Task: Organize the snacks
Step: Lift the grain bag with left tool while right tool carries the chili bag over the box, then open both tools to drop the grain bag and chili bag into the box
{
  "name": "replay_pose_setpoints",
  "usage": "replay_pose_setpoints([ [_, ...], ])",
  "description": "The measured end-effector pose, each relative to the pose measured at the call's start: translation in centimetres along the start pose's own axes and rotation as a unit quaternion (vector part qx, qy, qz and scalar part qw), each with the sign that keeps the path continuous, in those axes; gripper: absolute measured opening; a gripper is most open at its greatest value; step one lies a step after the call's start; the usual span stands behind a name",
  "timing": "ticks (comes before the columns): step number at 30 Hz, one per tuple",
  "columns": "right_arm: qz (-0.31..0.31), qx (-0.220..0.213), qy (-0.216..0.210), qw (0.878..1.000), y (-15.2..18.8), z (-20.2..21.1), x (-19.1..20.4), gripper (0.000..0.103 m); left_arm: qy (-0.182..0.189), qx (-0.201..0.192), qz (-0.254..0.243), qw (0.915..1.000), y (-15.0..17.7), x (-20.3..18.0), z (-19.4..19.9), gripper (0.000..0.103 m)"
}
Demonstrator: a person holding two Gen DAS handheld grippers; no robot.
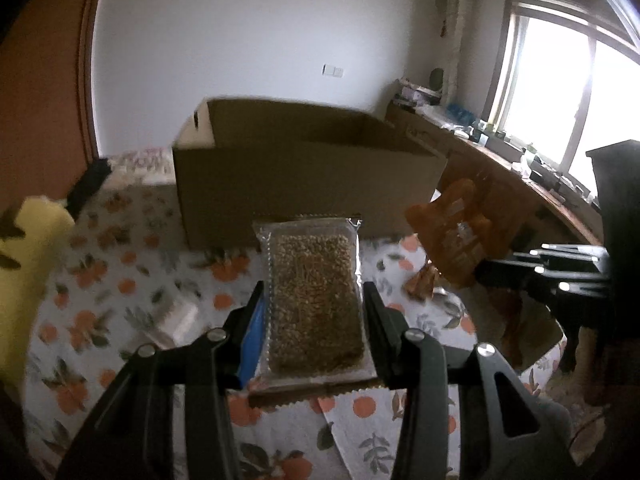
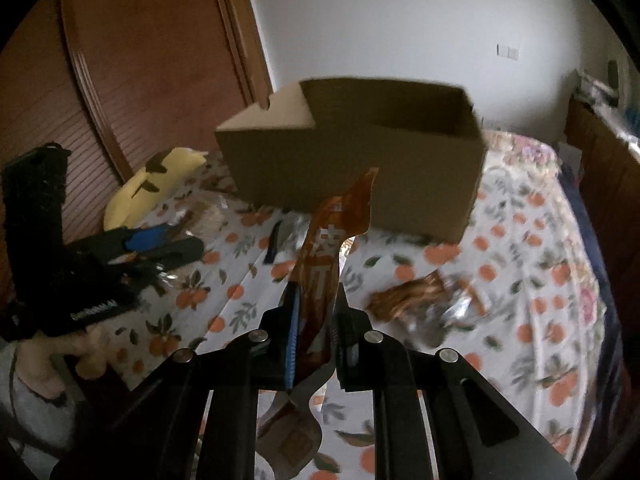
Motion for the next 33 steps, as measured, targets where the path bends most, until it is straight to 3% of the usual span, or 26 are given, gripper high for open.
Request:
replay_pose_setpoints([
  [8, 0.016, -0.039, 0.014, 0.999, -5.9, 2.5, -2.3, 0.012, -0.011, -0.035, -0.040, 0.9985, -6.6, 1.7, 2.8, 0.044],
  [14, 0.031, -0.064, 0.017, 0.997, -10.3, 2.7, -3.1, 0.012, -0.021, -0.049, -0.059, 0.9968, -10.7, 3.3, 2.7, 0.044],
  [33, 0.023, -0.058, -0.025, 0.998, -15.8, -6.8, -3.5, 0.012, 0.003, -0.040, -0.070, 0.9967, -15.3, 3.0, -7.5, 0.044],
])
Point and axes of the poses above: each gripper's, at about its wrist camera, not at the fingertips, and z roughly against the way its jaws point, x to its left, y to its underside, the point moved 7 cm from there along -z, roughly the way its jaws point, and after that the axes turned 9 degrees about -x, right-handed, at the moved point
